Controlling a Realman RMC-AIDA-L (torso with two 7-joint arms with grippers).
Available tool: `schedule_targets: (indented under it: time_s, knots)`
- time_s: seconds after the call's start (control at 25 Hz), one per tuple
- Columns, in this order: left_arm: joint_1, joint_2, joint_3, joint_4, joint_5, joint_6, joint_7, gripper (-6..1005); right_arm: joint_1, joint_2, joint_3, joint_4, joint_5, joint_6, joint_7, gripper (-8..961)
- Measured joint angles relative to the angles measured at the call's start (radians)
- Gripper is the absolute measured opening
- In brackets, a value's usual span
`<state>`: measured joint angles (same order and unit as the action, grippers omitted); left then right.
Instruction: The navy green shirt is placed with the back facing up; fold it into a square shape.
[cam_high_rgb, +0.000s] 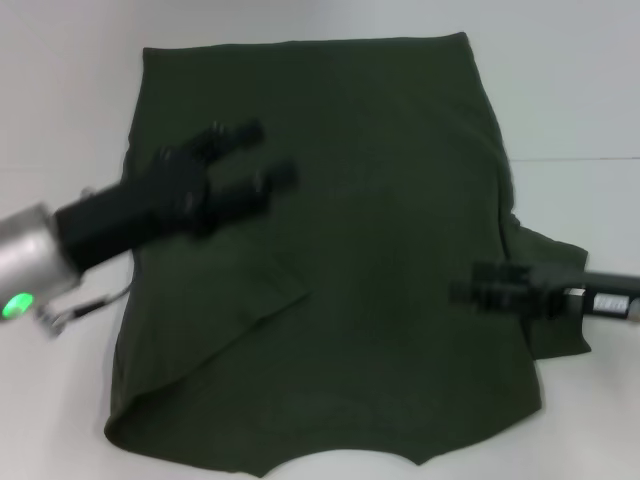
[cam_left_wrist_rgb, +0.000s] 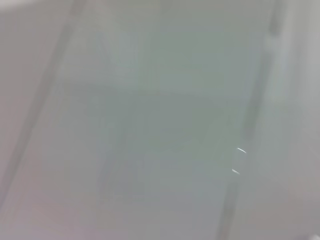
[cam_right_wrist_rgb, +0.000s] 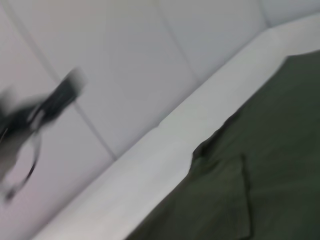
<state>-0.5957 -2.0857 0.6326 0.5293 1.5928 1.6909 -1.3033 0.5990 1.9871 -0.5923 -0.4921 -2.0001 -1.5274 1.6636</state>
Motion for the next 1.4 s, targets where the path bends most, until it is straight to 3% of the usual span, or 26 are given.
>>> schedule_targets:
  time_s: [0.28,0.36,0.48,0.88,1.4]
  knots:
    - [0.081,-0.001,-0.021,0.103,0.230,0.112,0.029,879,0.067,-0.095,0.013,-0.009,-0.031,0.003,0.443,907]
    - [0.090,-0.003,-0.038,0.100,0.259,0.115,0.049,879,0.087,-0.125,0.011,-0.011,-0.083,0.010,0.566,907]
    - [0.104,-0.008,-0.052,0.097,0.281,0.116,0.079,879,0.107,-0.153,0.010,-0.026,-0.180,0.013,0.690,906]
    - [0.114,-0.012,-0.054,0.091,0.286,0.108,0.101,879,0.111,-0.169,0.009,-0.113,-0.445,0.042,0.837,906]
    - [0.104,-0.013,-0.054,0.087,0.285,0.095,0.101,879,0.125,-0.159,-0.011,-0.064,-0.494,0.157,0.814,906]
